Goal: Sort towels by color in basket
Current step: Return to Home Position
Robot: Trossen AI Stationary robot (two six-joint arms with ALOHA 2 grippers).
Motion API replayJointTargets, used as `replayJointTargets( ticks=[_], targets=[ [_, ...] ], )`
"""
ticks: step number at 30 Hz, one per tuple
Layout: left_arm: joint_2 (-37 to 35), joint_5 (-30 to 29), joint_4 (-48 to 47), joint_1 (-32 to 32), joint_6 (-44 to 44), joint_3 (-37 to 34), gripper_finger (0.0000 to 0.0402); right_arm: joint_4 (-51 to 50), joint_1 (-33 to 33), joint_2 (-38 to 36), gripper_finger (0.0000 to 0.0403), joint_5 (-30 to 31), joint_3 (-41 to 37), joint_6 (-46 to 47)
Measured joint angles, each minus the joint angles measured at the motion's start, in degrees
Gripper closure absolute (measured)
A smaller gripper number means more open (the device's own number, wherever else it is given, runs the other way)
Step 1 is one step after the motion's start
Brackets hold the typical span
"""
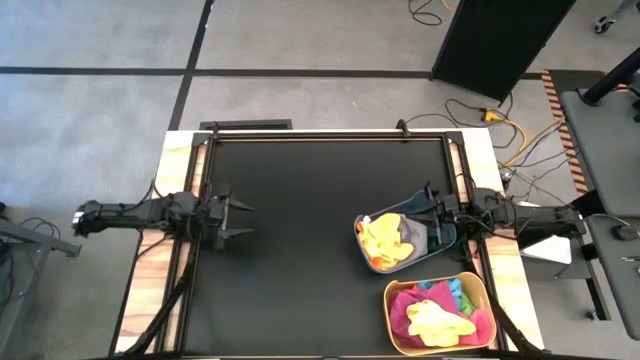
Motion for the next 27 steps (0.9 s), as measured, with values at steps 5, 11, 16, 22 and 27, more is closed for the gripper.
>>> replayJointTargets(
  ticks=[5,11,16,22,27],
  targets=[
    [0.5,0.1,2.2,0.0,-1.4,-0.5,0.0138,-0.1,0.0,0.1,0.0390,0.0,0.0,2.1],
    [-2.0,0.5,5.6,-0.1,-0.2,-1.6,0.0138,-0.1,0.0,0.1,0.0390,-0.1,0.1,10.0],
    [-4.0,0.7,12.7,-0.1,0.4,-4.2,0.0138,-0.1,0.0,0.1,0.0390,0.0,0.1,11.8],
    [-3.5,0.6,12.8,-0.1,0.8,-4.2,0.0138,-0.1,0.0,0.1,0.0390,0.0,0.1,11.7],
    [-2.7,0.6,12.5,-0.2,0.8,-4.0,0.0138,-0.1,0.0,0.1,0.0390,0.0,0.1,11.7]
  ],
)
